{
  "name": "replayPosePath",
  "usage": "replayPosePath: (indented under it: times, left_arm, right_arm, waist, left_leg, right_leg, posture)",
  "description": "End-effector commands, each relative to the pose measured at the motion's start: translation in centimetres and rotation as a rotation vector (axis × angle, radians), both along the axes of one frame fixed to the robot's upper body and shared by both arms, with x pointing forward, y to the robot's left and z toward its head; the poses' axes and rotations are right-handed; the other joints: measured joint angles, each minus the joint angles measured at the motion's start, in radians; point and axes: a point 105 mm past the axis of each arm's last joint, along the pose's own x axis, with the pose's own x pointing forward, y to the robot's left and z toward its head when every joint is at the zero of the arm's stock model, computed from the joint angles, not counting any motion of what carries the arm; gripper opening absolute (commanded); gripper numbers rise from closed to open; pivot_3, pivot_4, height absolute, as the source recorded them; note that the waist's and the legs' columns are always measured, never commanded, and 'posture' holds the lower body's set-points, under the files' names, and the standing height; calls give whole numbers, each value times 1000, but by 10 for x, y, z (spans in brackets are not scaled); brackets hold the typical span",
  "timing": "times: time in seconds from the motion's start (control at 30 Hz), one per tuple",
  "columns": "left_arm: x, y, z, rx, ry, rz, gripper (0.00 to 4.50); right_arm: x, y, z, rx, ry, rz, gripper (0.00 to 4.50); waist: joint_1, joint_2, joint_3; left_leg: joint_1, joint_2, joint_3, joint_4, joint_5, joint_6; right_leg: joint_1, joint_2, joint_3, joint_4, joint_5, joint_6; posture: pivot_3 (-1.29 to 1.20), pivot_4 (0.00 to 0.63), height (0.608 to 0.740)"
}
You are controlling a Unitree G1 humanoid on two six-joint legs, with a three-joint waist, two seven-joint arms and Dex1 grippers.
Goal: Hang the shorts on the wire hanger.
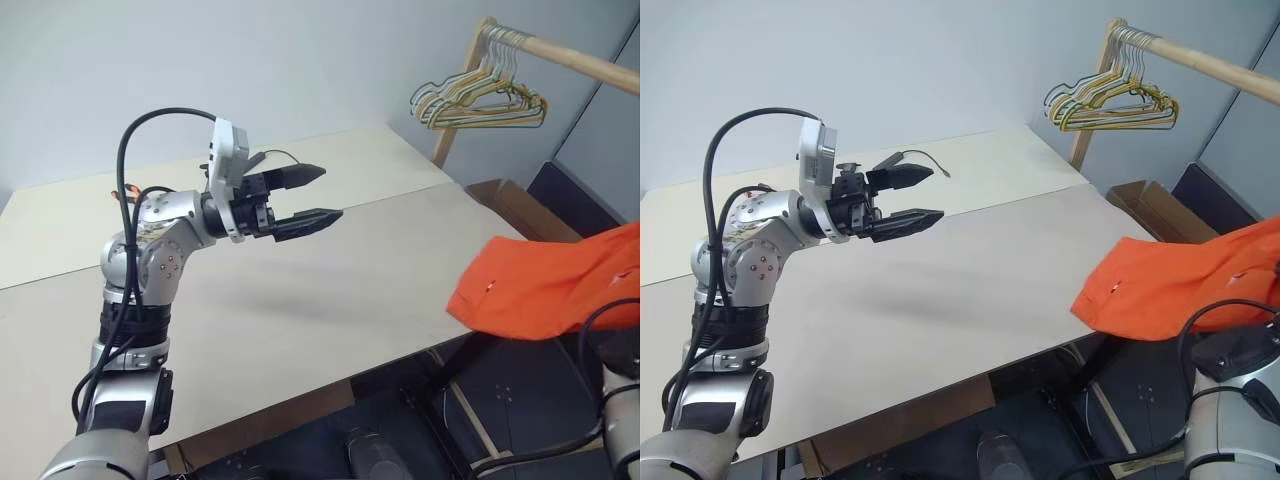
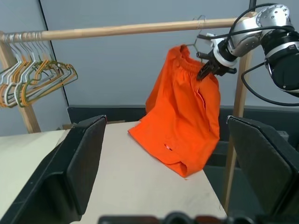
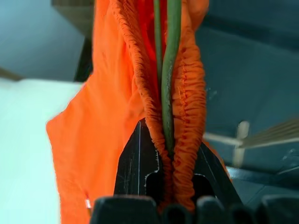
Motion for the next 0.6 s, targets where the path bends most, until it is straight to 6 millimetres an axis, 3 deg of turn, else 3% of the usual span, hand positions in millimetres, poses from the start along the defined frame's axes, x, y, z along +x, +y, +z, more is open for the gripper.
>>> replayPosePath:
  times: [0.03, 0.13, 0.37, 0.6]
  left_arm:
    - [-7, -1, 11, -6, -42, -18, 4500]
    - [-7, -1, 11, -3, -40, -17, 4500]
    - [-8, 1, 11, 5, -39, -22, 4500]
    - [-10, 2, 11, 11, -37, -22, 4500]
  right_arm:
    - [-10, -2, 29, -154, -32, -29, 1037]
    - [-6, 5, 35, -191, -58, -14, 1037]
    - [-3, 7, 22, -135, -68, -15, 1037]
    - [-5, 10, 33, -226, -65, -17, 1037]
  waist:
    - [0, 1, 0]
    - [-2, 1, 0]
    - [-3, 1, 0]
    - [-2, 2, -1]
  left_leg:
    - [0, 0, 0, 0, 0, 0]
    - [1, 0, 0, 0, 0, 0]
    - [3, 0, 0, 0, 0, 0]
    - [2, 0, 0, 0, 0, 0]
  right_leg:
    - [0, 0, 1, 0, 0, 0]
    - [0, 0, 3, 1, 0, 1]
    - [0, 3, 10, 1, -3, 10]
    - [0, 2, 10, 0, -3, 10]
  posture:
    - [-286, 38, 740]
    - [-286, 38, 740]
    - [-281, 33, 740]
    - [-277, 20, 740]
